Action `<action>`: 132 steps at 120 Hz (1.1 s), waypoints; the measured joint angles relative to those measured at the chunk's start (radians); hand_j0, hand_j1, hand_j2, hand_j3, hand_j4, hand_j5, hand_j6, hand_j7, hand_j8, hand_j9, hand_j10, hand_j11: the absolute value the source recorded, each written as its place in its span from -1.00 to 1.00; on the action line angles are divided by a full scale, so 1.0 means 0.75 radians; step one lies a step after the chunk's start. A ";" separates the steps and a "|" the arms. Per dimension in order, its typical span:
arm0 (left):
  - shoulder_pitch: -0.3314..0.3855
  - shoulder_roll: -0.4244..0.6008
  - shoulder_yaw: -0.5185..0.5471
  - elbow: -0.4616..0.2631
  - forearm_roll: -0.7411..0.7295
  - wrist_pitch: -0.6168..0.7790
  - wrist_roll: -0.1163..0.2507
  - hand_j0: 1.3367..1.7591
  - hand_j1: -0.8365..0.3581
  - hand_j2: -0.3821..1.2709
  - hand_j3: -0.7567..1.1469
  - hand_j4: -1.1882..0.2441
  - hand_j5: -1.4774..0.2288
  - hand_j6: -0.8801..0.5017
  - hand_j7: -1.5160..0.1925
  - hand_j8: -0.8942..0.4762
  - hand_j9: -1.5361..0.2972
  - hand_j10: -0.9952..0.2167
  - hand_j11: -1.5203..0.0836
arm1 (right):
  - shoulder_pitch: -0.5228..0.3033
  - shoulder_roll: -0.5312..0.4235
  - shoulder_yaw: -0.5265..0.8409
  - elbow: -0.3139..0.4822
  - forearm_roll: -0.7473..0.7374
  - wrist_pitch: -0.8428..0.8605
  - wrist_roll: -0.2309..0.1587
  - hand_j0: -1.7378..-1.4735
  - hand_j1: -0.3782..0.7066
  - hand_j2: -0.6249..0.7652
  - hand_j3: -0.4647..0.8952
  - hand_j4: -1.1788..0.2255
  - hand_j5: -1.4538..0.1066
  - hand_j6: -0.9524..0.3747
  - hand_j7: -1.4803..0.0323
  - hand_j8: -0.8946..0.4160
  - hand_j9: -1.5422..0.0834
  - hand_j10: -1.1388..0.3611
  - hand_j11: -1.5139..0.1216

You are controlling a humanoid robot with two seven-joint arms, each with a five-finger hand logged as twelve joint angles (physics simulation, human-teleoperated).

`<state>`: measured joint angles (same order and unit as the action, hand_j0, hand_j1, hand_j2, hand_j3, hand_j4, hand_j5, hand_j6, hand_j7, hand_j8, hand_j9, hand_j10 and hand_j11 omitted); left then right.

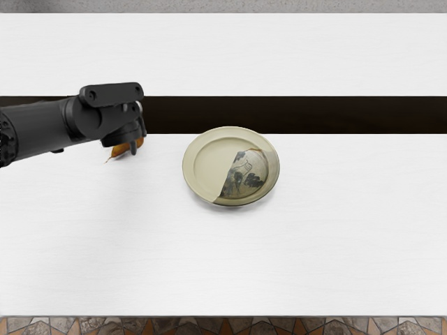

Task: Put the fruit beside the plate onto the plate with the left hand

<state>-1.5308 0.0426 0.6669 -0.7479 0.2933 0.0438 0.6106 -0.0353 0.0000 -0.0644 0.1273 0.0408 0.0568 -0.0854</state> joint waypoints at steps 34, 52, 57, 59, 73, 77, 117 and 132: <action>-0.099 0.001 -0.013 -0.083 -0.047 0.000 -0.001 0.47 -0.32 0.29 -0.20 -0.49 -0.71 -0.26 -0.65 -0.34 -0.60 -0.67 -0.57 | 0.000 0.000 0.000 0.000 0.001 0.000 0.000 -0.40 -0.89 -0.11 -0.32 0.64 0.82 0.40 0.92 0.33 0.86 0.49 0.81; -0.134 -0.013 -0.025 -0.111 -0.065 0.000 -0.001 0.48 -0.28 0.29 -0.20 -0.50 -0.69 -0.28 -0.61 -0.38 -0.60 -0.72 -0.57 | 0.000 0.000 0.000 0.000 0.000 0.000 0.000 -0.40 -0.89 -0.11 -0.32 0.64 0.82 0.40 0.92 0.33 0.86 0.49 0.81; -0.144 -0.021 -0.030 -0.117 -0.073 -0.001 -0.001 0.48 -0.28 0.30 -0.20 -0.50 -0.70 -0.27 -0.61 -0.38 -0.60 -0.73 -0.57 | 0.000 0.000 0.000 0.000 0.001 0.000 0.000 -0.40 -0.89 -0.11 -0.32 0.64 0.82 0.40 0.92 0.33 0.86 0.49 0.81; -0.150 -0.024 -0.033 -0.120 -0.075 -0.001 -0.001 0.49 -0.28 0.29 -0.20 -0.50 -0.70 -0.27 -0.61 -0.40 -0.59 -0.74 -0.56 | 0.000 0.000 0.000 0.000 0.000 0.000 0.000 -0.40 -0.89 -0.11 -0.32 0.64 0.82 0.40 0.92 0.33 0.86 0.49 0.81; -0.191 -0.035 -0.050 -0.150 -0.096 0.000 -0.001 0.49 -0.32 0.35 -0.20 -0.51 -0.68 -0.28 -0.60 -0.42 -0.59 -0.76 -0.56 | 0.000 0.000 0.000 0.000 0.000 0.000 0.000 -0.40 -0.89 -0.11 -0.32 0.64 0.82 0.40 0.92 0.33 0.86 0.49 0.81; -0.198 -0.040 -0.054 -0.157 -0.103 0.001 -0.001 0.49 -0.31 0.35 -0.20 -0.51 -0.68 -0.30 -0.60 -0.43 -0.59 -0.76 -0.56 | 0.000 0.000 0.000 0.000 0.000 0.000 0.000 -0.40 -0.89 -0.11 -0.32 0.64 0.82 0.40 0.92 0.33 0.86 0.49 0.81; -0.289 -0.057 -0.072 -0.232 -0.158 0.004 -0.001 0.50 -0.25 0.39 -0.20 -0.53 -0.65 -0.41 -0.61 -0.59 -0.59 -0.77 -0.56 | 0.000 0.000 0.000 0.000 0.000 0.000 0.000 -0.40 -0.89 -0.11 -0.32 0.64 0.82 0.40 0.92 0.33 0.86 0.49 0.81; -0.314 -0.057 -0.081 -0.266 -0.173 0.003 -0.001 0.50 -0.20 0.39 -0.20 -0.54 -0.64 -0.47 -0.60 -0.65 -0.59 -0.77 -0.56 | 0.000 0.000 0.000 0.000 0.000 0.000 0.000 -0.40 -0.89 -0.11 -0.32 0.64 0.82 0.40 0.92 0.33 0.86 0.49 0.81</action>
<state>-1.7666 0.0000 0.6064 -0.9470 0.1635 0.0463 0.6101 -0.0353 0.0000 -0.0644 0.1273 0.0412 0.0568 -0.0852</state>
